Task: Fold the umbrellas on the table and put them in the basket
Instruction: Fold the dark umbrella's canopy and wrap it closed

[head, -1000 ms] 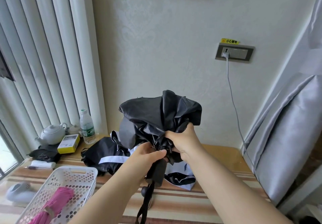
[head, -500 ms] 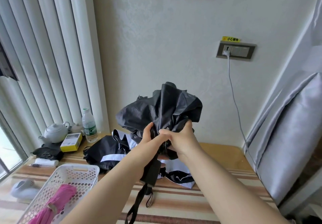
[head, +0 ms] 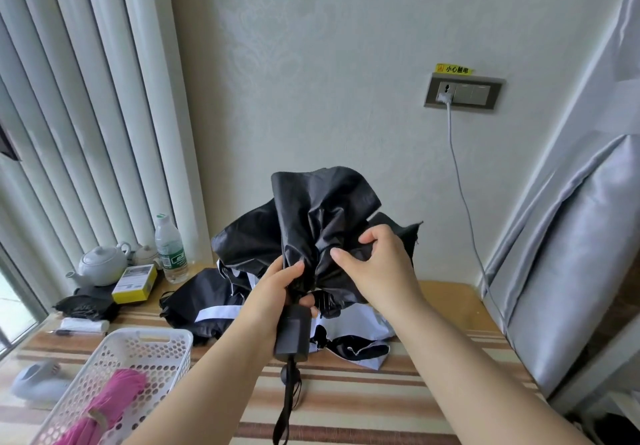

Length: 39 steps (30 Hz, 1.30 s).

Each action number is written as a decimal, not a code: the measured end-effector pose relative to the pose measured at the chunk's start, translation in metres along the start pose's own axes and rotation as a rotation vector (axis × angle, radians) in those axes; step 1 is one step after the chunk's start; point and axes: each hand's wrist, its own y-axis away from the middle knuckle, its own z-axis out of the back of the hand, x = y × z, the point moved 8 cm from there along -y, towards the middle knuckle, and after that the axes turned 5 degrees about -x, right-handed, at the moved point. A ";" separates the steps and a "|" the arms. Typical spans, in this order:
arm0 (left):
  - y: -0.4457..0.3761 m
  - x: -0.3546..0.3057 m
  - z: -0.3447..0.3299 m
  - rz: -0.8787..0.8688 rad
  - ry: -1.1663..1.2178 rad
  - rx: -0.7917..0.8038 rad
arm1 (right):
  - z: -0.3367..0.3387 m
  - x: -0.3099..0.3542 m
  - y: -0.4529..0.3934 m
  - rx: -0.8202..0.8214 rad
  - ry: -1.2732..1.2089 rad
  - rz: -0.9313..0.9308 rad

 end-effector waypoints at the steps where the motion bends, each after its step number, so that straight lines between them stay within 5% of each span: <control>1: -0.001 -0.001 0.000 -0.001 0.041 0.002 | -0.001 -0.001 0.001 0.012 0.039 0.005; 6: -0.002 -0.001 -0.002 -0.013 0.058 0.052 | -0.024 -0.013 0.000 0.161 -0.007 -0.127; 14: -0.002 -0.002 0.003 0.047 -0.023 0.039 | -0.033 0.002 -0.004 0.209 -0.221 -0.005; 18: -0.001 -0.004 0.004 -0.036 -0.081 0.008 | -0.019 -0.018 -0.007 0.034 -0.117 -0.100; 23: 0.000 -0.007 0.009 -0.151 -0.250 -0.027 | 0.029 0.026 -0.004 -0.300 -0.070 0.237; 29: 0.004 -0.008 0.004 -0.024 0.082 0.006 | 0.000 0.023 -0.004 0.041 0.194 0.124; 31: 0.006 -0.005 0.003 0.036 0.184 0.047 | -0.012 0.010 -0.005 0.084 0.109 0.000; 34: 0.010 -0.002 0.003 0.026 0.079 0.084 | -0.029 0.003 -0.010 0.149 -0.234 -0.168; 39: 0.016 0.006 -0.001 -0.004 -0.110 0.091 | -0.048 0.008 -0.006 0.183 -0.344 -0.174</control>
